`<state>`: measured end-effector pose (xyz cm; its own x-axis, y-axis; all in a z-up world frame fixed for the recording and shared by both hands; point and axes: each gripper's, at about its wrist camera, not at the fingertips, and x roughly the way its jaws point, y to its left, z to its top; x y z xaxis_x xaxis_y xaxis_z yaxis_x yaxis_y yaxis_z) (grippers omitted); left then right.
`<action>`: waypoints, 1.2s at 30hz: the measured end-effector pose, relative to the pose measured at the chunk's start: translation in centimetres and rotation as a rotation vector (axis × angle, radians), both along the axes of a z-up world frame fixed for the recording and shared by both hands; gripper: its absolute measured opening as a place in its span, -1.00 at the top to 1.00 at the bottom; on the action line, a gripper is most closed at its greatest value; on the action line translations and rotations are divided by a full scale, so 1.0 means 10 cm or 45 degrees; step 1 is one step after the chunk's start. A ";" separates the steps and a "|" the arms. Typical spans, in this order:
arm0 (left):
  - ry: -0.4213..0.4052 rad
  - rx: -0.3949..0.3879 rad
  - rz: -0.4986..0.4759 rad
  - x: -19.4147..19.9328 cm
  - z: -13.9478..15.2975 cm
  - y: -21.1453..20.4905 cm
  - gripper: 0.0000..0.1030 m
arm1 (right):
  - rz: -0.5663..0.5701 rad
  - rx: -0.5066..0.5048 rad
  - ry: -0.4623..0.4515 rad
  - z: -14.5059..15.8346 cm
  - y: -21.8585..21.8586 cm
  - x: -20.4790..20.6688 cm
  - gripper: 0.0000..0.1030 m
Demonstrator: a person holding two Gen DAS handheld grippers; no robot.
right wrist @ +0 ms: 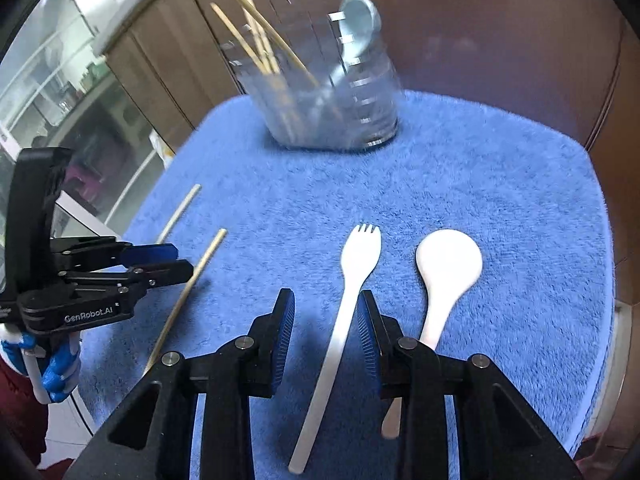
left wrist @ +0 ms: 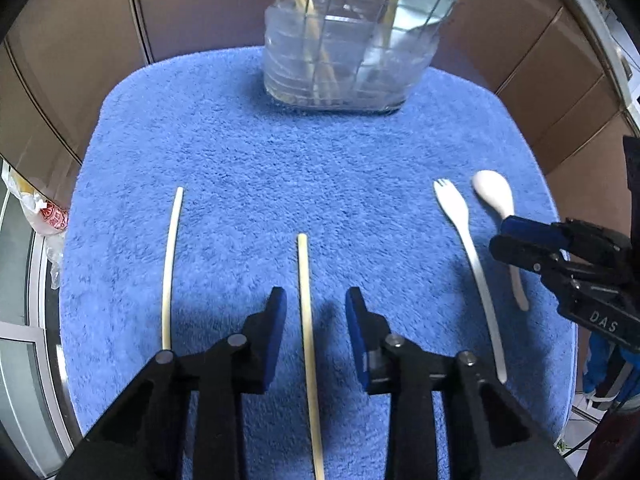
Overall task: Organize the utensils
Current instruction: 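Lower the left tool and close on a chopstick while the right tool grasps the white fork, then carry the chopstick into the holder and open the left tool while the right tool inserts the fork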
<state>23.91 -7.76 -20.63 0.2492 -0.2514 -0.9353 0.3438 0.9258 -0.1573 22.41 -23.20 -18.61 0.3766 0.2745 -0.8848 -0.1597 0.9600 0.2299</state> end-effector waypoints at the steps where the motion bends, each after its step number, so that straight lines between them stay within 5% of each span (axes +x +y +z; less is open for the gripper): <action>1: 0.013 0.002 0.001 0.03 -0.02 -0.01 0.53 | -0.002 -0.010 0.020 -0.02 0.00 0.05 0.37; 21: 0.094 -0.001 -0.023 0.18 -0.28 -0.04 0.77 | 0.022 -0.224 0.209 -0.40 0.36 0.56 0.36; 24: 0.095 -0.009 -0.014 0.19 -0.27 0.02 0.87 | 0.019 -0.260 0.204 -0.40 0.43 0.54 0.49; 36: 0.023 -0.057 0.020 0.05 -0.08 0.20 0.90 | -0.021 -0.087 0.091 -0.18 0.24 0.23 0.50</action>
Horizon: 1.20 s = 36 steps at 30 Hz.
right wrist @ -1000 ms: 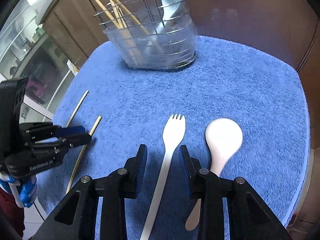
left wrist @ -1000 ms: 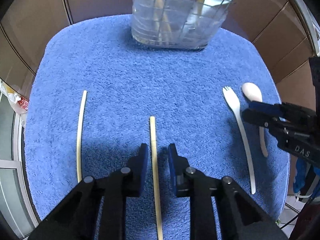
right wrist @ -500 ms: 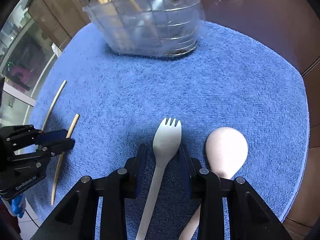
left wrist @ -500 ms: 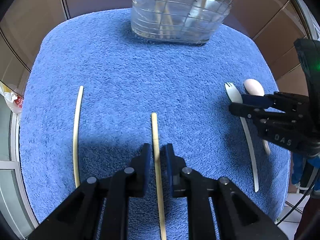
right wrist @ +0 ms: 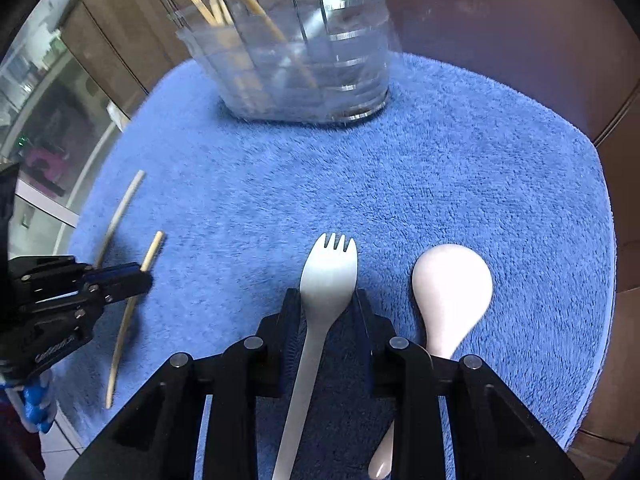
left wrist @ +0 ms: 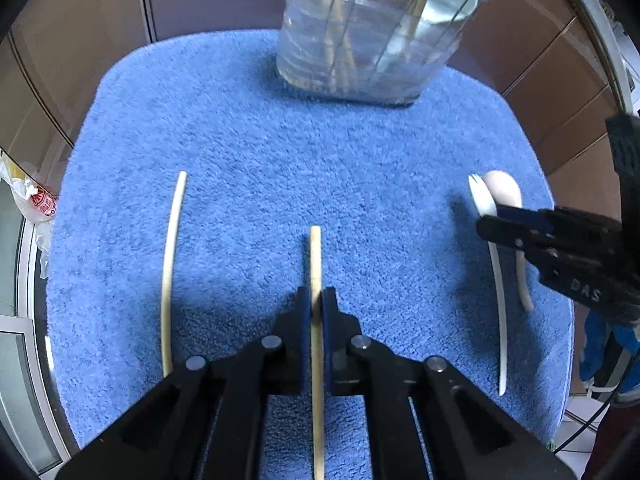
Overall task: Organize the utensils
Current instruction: 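Carry the chopstick into the holder and open the left tool while the right tool inserts the fork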
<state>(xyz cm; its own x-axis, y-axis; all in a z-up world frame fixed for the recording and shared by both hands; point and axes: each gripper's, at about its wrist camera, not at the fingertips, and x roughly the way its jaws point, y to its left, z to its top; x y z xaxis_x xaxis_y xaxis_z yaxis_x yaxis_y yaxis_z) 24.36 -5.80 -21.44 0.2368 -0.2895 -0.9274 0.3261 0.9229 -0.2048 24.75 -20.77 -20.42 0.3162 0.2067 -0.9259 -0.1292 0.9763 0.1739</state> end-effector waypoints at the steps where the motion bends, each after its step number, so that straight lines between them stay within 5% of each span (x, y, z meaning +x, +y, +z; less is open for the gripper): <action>1: -0.021 -0.007 0.003 -0.03 0.05 0.02 0.90 | 0.006 0.023 -0.032 0.06 -0.03 -0.05 0.50; 18: -0.299 -0.168 0.044 -0.66 0.74 0.15 0.90 | 0.067 0.215 -0.558 0.78 -0.08 -1.12 0.50; 36: -0.477 -0.219 0.105 -0.84 1.16 0.29 0.90 | 0.059 0.104 -0.910 1.27 -0.03 -1.53 0.51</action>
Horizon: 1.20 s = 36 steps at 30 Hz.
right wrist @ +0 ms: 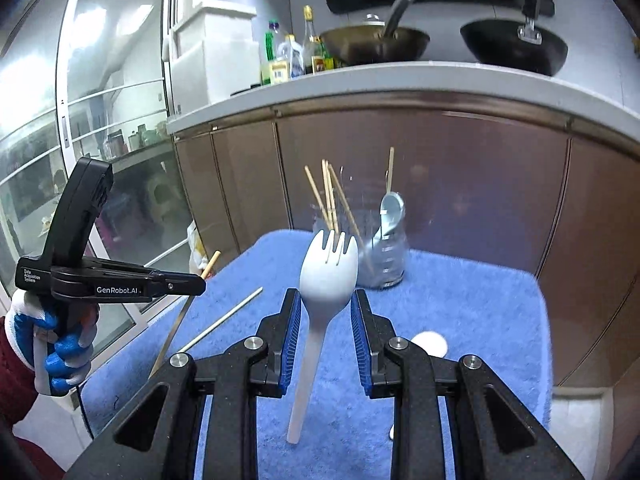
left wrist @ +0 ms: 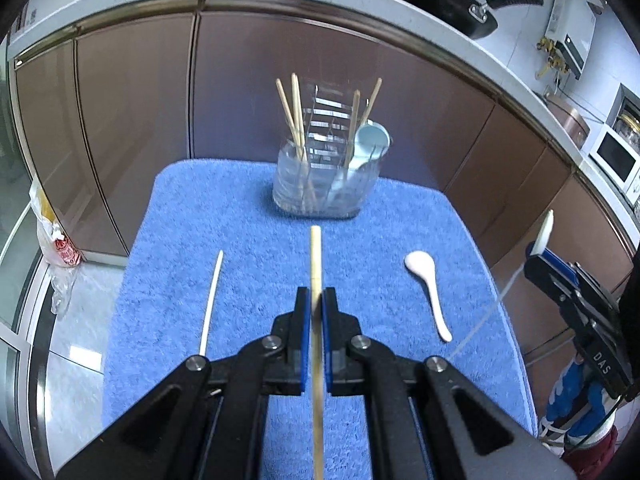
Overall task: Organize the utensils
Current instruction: 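Carry the chopstick into the holder and open the left tool while the right tool inserts the fork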
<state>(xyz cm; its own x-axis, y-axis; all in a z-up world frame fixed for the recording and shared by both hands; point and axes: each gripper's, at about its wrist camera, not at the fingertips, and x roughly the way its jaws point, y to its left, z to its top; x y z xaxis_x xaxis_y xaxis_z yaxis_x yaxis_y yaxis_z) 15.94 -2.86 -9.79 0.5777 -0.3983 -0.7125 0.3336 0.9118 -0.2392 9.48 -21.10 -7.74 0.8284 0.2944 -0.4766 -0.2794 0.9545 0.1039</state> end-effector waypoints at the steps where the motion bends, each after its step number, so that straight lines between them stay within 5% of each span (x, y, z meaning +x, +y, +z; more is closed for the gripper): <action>1: -0.011 -0.005 0.004 0.01 0.03 0.01 0.90 | -0.001 -0.001 -0.009 0.03 0.00 -0.01 0.51; 10: -0.300 -0.188 0.105 0.31 0.77 0.13 0.91 | -0.037 0.000 -0.157 0.51 -0.03 0.25 0.51; 19: -0.609 -0.399 0.283 0.99 1.37 0.05 0.91 | -0.113 0.041 -0.418 1.19 -0.02 0.99 0.51; 28: -0.725 -0.467 0.432 1.73 1.06 -0.25 0.90 | -0.185 0.017 -0.429 0.97 -0.02 1.78 0.51; 36: -0.800 -0.403 0.491 1.95 0.53 -0.49 0.90 | -0.205 -0.010 -0.376 0.47 -0.02 2.13 0.50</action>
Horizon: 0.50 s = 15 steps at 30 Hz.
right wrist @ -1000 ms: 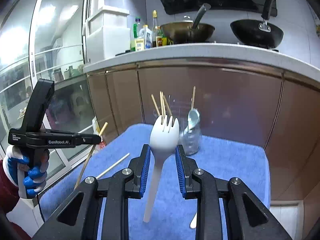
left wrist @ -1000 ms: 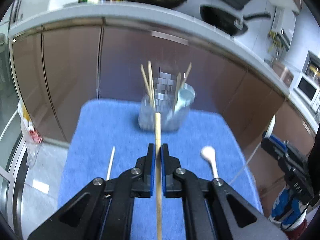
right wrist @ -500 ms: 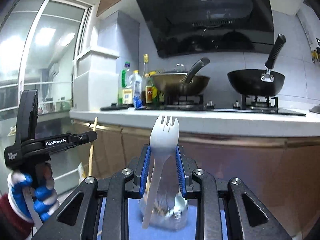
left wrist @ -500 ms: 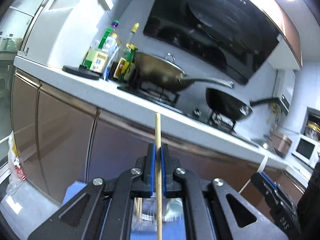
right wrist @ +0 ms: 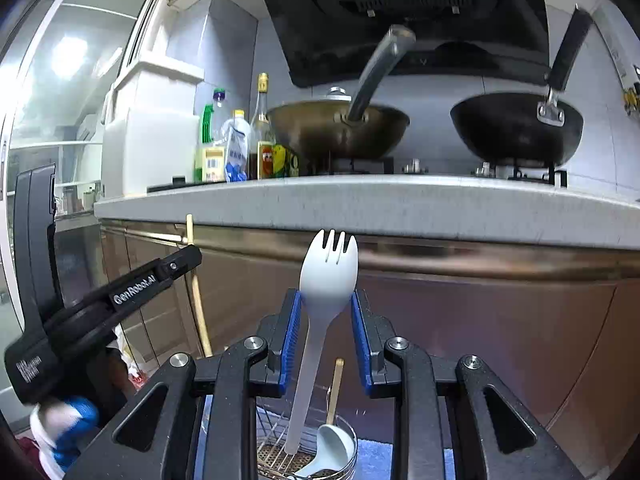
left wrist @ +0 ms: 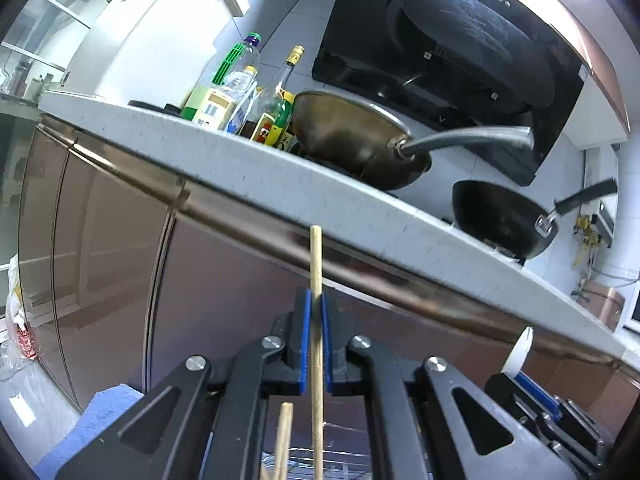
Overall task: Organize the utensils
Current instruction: 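Carry the chopstick into the holder and open the left tool while the right tool inserts the fork, then withdraw both open tools from the holder back over the towel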
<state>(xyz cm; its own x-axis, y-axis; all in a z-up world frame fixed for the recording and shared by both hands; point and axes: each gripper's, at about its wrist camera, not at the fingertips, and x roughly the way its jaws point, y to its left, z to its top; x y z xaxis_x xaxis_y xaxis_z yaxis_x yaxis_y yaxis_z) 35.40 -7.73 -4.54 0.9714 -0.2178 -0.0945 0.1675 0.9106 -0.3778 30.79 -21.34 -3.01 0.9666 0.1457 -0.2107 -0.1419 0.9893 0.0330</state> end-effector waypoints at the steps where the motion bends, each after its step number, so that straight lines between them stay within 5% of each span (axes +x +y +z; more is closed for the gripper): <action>1: 0.003 0.010 0.003 0.01 -0.05 -0.01 0.87 | -0.006 -0.005 0.006 -0.05 0.00 0.01 0.50; 4: 0.018 0.025 -0.001 0.02 -0.14 -0.01 0.86 | -0.006 0.011 0.044 -0.18 -0.02 0.03 0.49; 8: 0.048 0.047 -0.024 -0.01 -0.17 0.03 0.58 | -0.005 0.011 0.081 -0.28 0.01 0.03 0.48; 15: 0.075 0.077 -0.021 -0.27 -0.02 0.15 0.39 | -0.026 0.014 0.117 -0.27 0.00 -0.08 0.24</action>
<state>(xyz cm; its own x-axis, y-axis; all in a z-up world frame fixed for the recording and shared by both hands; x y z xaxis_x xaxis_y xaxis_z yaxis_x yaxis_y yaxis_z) 32.74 -6.21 -4.75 0.9601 -0.2257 -0.1651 0.1614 0.9293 -0.3321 30.02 -21.34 -5.73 0.9462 0.1288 -0.2970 -0.1173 0.9915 0.0562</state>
